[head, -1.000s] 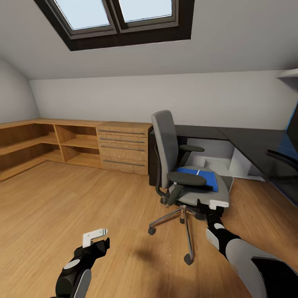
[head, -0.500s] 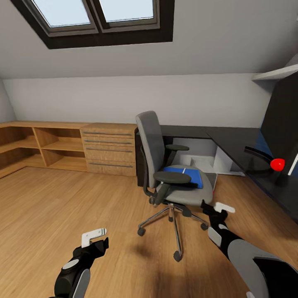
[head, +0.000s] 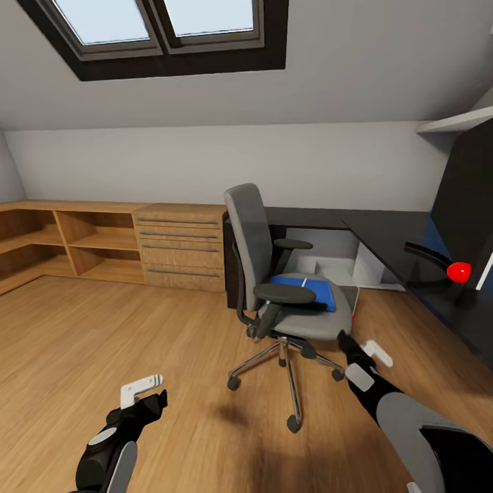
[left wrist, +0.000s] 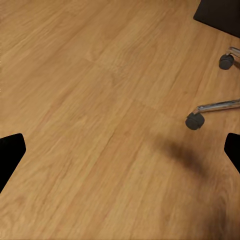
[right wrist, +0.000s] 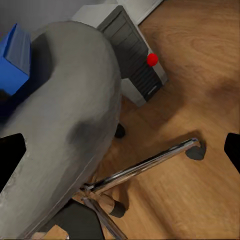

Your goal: In the bedroom, organize the workspace by keeping the computer under the desk, ensuring the monitor is on the desk, placing the keyboard on the desk next to the monitor, placing the mouse on the desk next to the keyboard, moving the folder from the swivel chair onto the desk next to the mouse, stacking the notebook on top of the folder with the pen on top of the notebook, and positioning the swivel chair next to the desk.

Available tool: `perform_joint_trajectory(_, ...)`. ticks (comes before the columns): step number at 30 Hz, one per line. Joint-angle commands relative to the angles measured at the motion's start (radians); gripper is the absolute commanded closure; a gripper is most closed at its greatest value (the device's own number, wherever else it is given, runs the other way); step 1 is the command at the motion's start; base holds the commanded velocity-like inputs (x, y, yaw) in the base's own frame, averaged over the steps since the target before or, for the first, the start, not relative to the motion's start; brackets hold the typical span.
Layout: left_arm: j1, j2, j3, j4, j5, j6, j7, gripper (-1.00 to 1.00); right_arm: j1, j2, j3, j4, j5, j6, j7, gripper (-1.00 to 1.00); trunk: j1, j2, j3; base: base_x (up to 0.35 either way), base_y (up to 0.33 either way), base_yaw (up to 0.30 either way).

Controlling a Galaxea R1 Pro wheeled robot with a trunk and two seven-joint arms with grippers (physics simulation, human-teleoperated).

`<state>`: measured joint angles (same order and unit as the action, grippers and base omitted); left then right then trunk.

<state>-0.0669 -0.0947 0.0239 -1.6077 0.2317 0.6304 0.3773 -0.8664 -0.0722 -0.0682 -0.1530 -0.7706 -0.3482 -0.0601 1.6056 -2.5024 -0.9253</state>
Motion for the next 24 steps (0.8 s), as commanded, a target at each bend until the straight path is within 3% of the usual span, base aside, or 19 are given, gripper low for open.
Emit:
perform_joint_trajectory(1, -0.001, 0.000, 0.001, -0.002, 0.011, 0.003, 0.008, -1.00, 0.000, 0.000, -0.007, -0.009, -0.009, 0.003, -0.001, -1.00, 0.000, 0.000, -0.001, 0.000, 0.000, 0.000)
perform_joint_trajectory(2, -0.001, -0.001, 0.002, -0.003, 0.010, 0.003, 0.008, -1.00, 0.000, 0.009, -0.003, -0.023, -0.058, -0.005, -0.003, -1.00, 0.000, 0.000, -0.001, 0.000, 0.000, 0.000)
perform_joint_trajectory(5, -0.001, -0.001, 0.002, -0.003, 0.010, 0.003, 0.008, -1.00, 0.000, 0.009, -0.004, -0.009, -0.063, -0.009, -0.004, -1.00, 0.000, 0.000, -0.001, 0.000, 0.000, 0.000)
perform_joint_trajectory(6, -0.001, -0.002, 0.001, -0.003, 0.010, 0.001, 0.008, -1.00, 0.000, -0.023, -0.004, 0.004, -0.064, -0.020, -0.006, -1.00, 0.000, 0.000, -0.001, 0.122, 0.000, 0.000)
perform_joint_trajectory(7, -0.001, -0.002, 0.001, -0.003, 0.011, 0.000, 0.007, -1.00, 0.000, -0.028, -0.004, 0.004, -0.064, -0.019, -0.008, -1.00, 0.000, 0.000, -0.001, 0.192, 0.000, 0.000)
perform_joint_trajectory(18, -0.001, -0.002, 0.001, -0.004, 0.010, -0.001, 0.007, -1.00, 0.000, -0.060, -0.022, 0.001, -0.083, -0.017, -0.023, -1.00, 0.000, 0.000, -0.001, 0.121, 0.000, 0.000)
perform_joint_trajectory(24, -0.001, -0.002, 0.001, -0.004, 0.009, -0.005, 0.008, -1.00, 0.000, -0.066, -0.039, -0.002, -0.102, -0.054, -0.023, -1.00, 0.000, 0.000, -0.001, 0.184, 0.000, 0.000)
